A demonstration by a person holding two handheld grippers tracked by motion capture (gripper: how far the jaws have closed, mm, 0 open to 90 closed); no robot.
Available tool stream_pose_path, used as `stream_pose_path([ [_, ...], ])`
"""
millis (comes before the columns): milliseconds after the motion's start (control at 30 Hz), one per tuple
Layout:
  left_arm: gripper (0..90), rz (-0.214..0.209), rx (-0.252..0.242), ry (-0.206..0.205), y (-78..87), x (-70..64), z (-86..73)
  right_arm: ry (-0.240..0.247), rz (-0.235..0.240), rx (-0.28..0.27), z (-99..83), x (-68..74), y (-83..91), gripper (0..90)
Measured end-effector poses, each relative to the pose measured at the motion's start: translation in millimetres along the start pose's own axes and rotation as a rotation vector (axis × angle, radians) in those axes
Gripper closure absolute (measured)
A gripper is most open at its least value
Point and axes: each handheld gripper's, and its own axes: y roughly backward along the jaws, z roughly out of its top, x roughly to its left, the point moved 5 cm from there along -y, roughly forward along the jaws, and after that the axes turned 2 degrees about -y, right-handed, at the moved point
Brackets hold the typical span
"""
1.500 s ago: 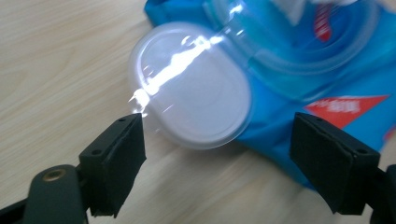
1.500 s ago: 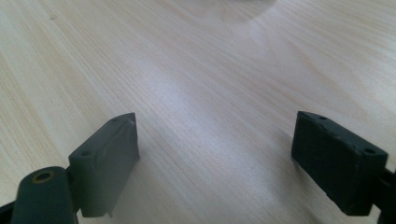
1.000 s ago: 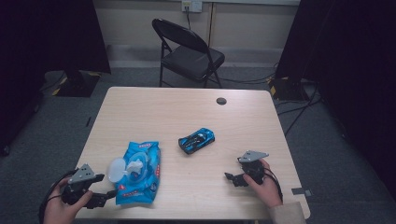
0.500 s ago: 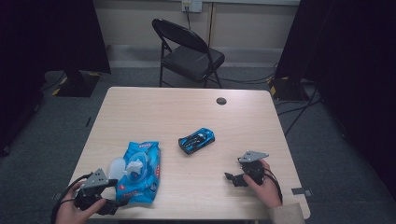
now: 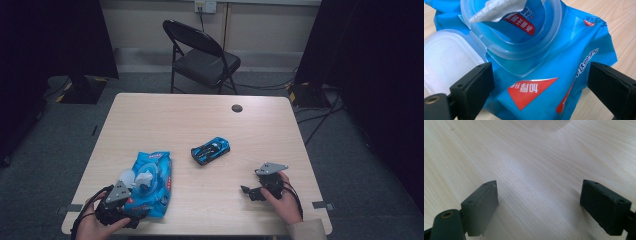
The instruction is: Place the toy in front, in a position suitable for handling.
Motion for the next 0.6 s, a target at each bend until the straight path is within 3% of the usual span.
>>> stream_pose_path([
  [200, 7.8, 0.021, 0.01, 0.008, -1.3, 0.0, 0.7, -0.002, 0.0, 0.001, -0.4, 0.5, 0.4, 14.2],
  [267, 8.1, 0.031, 0.005, 0.037, -2.4, 0.1, 2.0, -0.002, 0.0, 0.001, -0.4, 0.5, 0.4, 14.2],
  [600, 8.8, 0.067, -0.011, 0.066, -10.8, 6.1, 9.9, -0.003, 0.0, 0.001, -0.4, 0.5, 0.4, 14.2],
])
